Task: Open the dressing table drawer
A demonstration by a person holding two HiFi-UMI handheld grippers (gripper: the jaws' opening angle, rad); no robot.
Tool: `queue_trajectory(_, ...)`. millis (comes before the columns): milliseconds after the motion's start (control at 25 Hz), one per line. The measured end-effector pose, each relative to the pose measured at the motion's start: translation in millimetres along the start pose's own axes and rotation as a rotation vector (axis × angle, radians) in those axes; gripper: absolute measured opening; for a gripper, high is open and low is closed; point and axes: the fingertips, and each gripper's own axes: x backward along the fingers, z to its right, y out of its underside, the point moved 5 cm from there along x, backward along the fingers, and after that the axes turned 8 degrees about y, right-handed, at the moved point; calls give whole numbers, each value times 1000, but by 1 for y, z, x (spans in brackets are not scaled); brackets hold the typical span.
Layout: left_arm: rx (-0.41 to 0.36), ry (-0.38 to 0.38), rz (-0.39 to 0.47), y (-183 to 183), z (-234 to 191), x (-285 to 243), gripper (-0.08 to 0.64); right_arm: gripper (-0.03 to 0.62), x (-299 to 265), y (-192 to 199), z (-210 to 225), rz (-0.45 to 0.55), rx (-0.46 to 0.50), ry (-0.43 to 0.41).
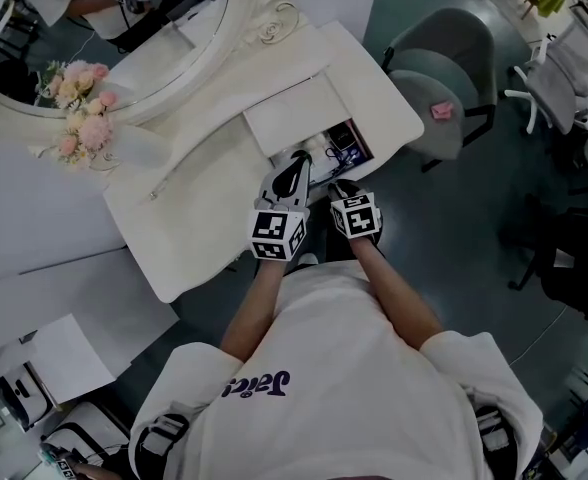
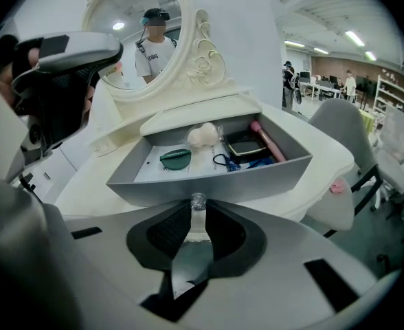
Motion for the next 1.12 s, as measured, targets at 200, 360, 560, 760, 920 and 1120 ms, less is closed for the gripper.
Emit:
queue_trajectory(200, -5, -8, -1, -1, -2, 7, 15, 72, -6, 3, -1, -20, -7, 1)
queue_trajectory(360, -9, -18, 11, -4, -4, 14, 15, 117, -6, 6, 0, -29, -3, 24)
queue_trajectory(560, -17, -23, 24, -8, -4, 25, 15, 140, 12, 5, 4, 8, -16, 66)
queue_trajectory(760, -33, -30, 49, -14, -6, 39, 15, 138, 43, -17, 8, 125, -51, 110)
queue_trajectory(920, -57, -34, 79, -26, -2, 51, 15, 101, 79, -50, 1, 293, -57, 112)
queue_trajectory(1120, -92, -24, 140, -46, 9, 70, 15, 61, 135, -94, -15, 545, -43, 99)
